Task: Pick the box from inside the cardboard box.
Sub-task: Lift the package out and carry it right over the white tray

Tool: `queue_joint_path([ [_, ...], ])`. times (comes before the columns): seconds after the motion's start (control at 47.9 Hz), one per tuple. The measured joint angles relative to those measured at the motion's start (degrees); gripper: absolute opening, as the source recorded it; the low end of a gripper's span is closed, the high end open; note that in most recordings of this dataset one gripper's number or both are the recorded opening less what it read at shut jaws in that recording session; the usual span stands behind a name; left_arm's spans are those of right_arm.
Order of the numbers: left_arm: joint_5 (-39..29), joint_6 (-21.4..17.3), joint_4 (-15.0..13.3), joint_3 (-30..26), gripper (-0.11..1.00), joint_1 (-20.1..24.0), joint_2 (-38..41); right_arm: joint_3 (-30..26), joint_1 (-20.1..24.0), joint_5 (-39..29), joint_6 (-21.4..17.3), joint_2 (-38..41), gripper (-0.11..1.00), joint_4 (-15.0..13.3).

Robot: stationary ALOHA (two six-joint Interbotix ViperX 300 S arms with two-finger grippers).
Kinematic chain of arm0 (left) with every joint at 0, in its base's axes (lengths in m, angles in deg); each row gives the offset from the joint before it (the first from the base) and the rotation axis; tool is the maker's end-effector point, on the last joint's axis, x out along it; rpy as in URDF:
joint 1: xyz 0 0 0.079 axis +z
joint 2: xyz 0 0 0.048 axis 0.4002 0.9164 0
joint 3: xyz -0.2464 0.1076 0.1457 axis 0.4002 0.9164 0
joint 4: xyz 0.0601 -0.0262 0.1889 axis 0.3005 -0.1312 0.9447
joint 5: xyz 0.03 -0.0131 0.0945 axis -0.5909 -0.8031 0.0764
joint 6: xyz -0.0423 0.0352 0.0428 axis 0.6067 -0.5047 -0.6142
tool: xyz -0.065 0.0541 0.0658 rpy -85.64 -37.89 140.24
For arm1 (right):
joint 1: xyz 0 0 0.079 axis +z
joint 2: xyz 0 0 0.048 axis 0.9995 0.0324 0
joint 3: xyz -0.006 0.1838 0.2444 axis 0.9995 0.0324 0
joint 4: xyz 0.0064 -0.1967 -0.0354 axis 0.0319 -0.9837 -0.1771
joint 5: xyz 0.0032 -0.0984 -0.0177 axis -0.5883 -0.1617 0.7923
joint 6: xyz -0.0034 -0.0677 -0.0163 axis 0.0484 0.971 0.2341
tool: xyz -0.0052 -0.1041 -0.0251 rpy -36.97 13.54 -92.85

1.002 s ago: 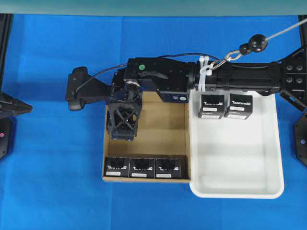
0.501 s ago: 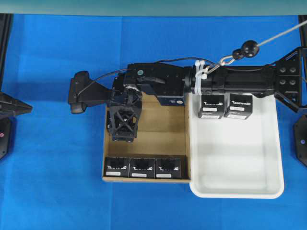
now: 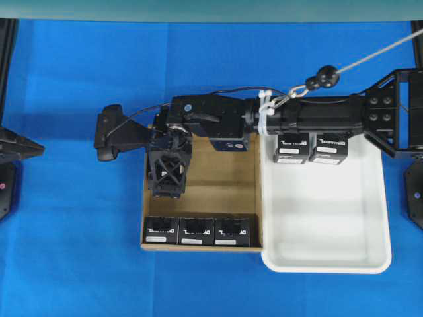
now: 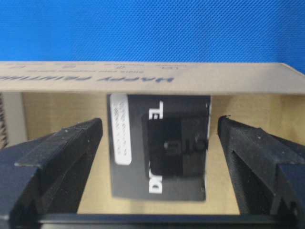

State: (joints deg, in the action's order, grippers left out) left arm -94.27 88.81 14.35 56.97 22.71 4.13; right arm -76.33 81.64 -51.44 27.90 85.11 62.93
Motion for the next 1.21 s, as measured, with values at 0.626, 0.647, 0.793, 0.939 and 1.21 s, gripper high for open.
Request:
queue_joint_path([
  [0.626, 0.0, 0.0, 0.0, 0.0, -0.06, 0.0, 0.0, -0.6, 0.5, 0.5, -1.1, 0.4, 0.61, -0.1],
  [0.647, 0.0, 0.0, 0.0, 0.0, -0.06, 0.0, 0.0, -0.7, 0.5, 0.3, -1.3, 0.3, 0.61, -0.1],
  [0.793, 0.0, 0.1, 0.0, 0.0, -0.06, 0.0, 0.0, -2.6, 0.6, -4.5, -2.7, -2.3, 0.61, 0.0],
  [0.939, 0.0, 0.1, 0.0, 0.0, -0.06, 0.0, 0.0, -5.4, 0.4, -11.6, -2.5, -8.2, 0.61, 0.0],
  [1.21, 0.0, 0.3, 0.0, 0.0, -0.06, 0.0, 0.0, -10.4, -1.4, -24.5, -2.5, -17.8, 0.61, 0.0],
])
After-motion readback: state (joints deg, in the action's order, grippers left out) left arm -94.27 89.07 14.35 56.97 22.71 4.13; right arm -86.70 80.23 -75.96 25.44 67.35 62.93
